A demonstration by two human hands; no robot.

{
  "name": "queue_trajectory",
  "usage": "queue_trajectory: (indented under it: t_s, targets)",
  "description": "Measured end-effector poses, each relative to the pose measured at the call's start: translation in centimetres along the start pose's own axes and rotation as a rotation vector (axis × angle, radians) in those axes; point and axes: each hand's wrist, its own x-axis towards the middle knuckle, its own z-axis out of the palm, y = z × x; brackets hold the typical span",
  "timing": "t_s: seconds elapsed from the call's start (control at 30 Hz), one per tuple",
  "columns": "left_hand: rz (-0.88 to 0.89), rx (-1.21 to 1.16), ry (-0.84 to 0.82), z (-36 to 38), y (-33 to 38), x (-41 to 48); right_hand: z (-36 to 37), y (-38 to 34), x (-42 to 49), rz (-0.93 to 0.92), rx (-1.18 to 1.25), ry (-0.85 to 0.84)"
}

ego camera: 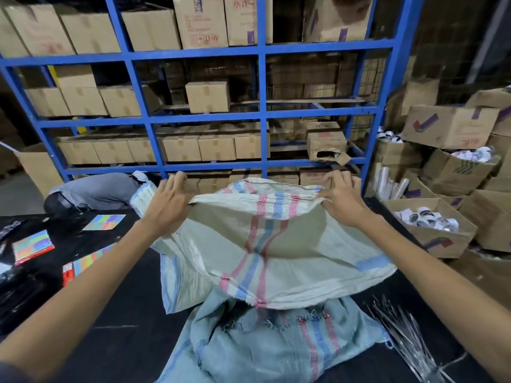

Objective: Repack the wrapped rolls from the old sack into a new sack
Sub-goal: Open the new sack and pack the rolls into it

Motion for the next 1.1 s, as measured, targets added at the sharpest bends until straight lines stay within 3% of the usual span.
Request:
queue_trajectory:
  t_s: [0.13, 0.27, 0.33, 0.4, 0.47, 0.57, 0.63, 0.7, 0.8, 0.87, 1.0, 1.1]
  targets:
    - [-0.234, -0.008, -0.005, 0.6, 2.1, 0.9, -0.2, -2.2, 1.1, 0.455, 0.068, -0.081]
    - [-0.624, -0.453, 0.054, -0.2, 4.0, 2.4, -0.5, -4.2, 1.5, 0.774, 0.669, -0.023]
    - [-0.772, -0.540, 0.091, -0.1, 3.3, 2.7, -1.1, -4.2, 1.8, 0.817, 1.038, -0.136]
    - [-0.877, -0.691, 0.057, -0.1, 1.9, 2.7, -2.2, -3.8, 1.8, 0.845, 1.450, -0.385]
    - [-0.955, -1.025, -0.104, -0.2, 0.2, 2.6, -3.7, -2.6, 1.4, 0.788, 1.633, -0.621]
    - [-0.874, -1.310, -0.484, -1.5, -1.6, 1.0, -4.8, 0.7, 0.8, 0.566, 1.725, -0.752]
    - [-0.755, -1.279, -0.568, -2.7, -1.9, -0.2, -5.6, 2.1, 0.4, 0.385, 1.432, -0.901]
    - [-0.534, -0.996, -0.666, -3.1, -2.5, -1.0, -5.3, 2.2, 0.3, 0.202, 0.813, -0.999]
    - [-0.324, -0.391, -0.737, -2.4, -3.8, -1.9, -3.1, 2.2, 0.5, -0.060, 0.235, -0.743]
    - [-0.339, -0.302, -0.646, -1.4, -5.4, -3.1, -2.1, 2.6, -0.6, -0.197, -0.007, -0.450]
    - [-0.571, -0.384, -0.348, -0.1, -8.1, -5.8, -2.1, 3.7, -2.5, -0.194, 0.050, -0.244]
    - [-0.658, -0.310, -0.147, -0.4, -8.1, -7.5, -2.4, 3.5, -3.4, -0.193, 0.305, -0.126]
